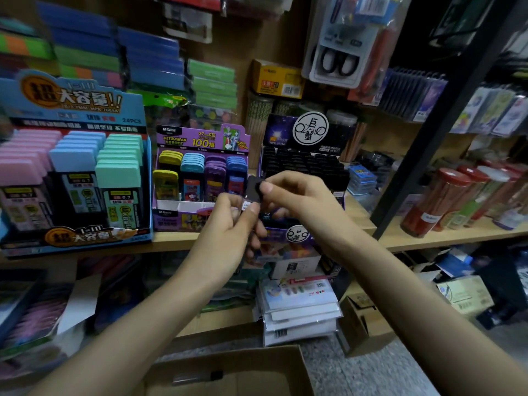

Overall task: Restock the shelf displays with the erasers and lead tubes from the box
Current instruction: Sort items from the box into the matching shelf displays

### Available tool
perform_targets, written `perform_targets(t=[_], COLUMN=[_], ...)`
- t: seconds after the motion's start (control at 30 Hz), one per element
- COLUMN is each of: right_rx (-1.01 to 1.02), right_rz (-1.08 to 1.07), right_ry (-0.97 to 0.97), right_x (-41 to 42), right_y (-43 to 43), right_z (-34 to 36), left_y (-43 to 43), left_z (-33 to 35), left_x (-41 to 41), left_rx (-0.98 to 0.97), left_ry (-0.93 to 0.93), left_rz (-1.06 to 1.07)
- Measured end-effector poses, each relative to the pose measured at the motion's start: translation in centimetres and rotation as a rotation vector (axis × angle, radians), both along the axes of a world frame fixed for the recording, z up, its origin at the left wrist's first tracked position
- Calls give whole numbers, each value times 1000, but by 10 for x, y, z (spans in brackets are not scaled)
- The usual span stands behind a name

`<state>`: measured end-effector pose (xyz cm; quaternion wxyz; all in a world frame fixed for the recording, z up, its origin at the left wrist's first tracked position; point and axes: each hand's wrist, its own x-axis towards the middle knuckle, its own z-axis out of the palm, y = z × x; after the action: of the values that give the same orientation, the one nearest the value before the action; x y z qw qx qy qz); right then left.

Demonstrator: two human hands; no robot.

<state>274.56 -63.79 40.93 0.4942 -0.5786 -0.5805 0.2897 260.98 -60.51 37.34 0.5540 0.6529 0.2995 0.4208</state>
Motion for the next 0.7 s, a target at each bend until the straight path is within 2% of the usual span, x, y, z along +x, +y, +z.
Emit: perform_targets(t=[0.1, 0.17, 0.23, 0.3, 0.43, 0.53, 0.7], right_rx=[49, 100, 185, 250, 212, 172, 158], right_rz=[-26, -74, -156, -275, -383, -344, -310], right_ry=[90, 111, 104, -16, -208, -289, -301], right_x=[3, 14, 34, 57, 84, 89, 88], right_y=[-5, -8, -11, -13, -8, -3, 2], right_z=[5, 15, 27, 32, 15, -3, -11], left_y=[1, 9, 22, 34, 48, 53, 56], left_z=[6, 9, 7, 2, -17, -30, -37], left_x=[8, 12, 12, 10, 7, 7, 7], left_rx=[41, 122, 357, 581, 690, 754, 813], left_ry=[-2, 70, 285, 507, 808, 895, 911], left_rz=[-41, -29, 66, 178, 180, 151, 187])
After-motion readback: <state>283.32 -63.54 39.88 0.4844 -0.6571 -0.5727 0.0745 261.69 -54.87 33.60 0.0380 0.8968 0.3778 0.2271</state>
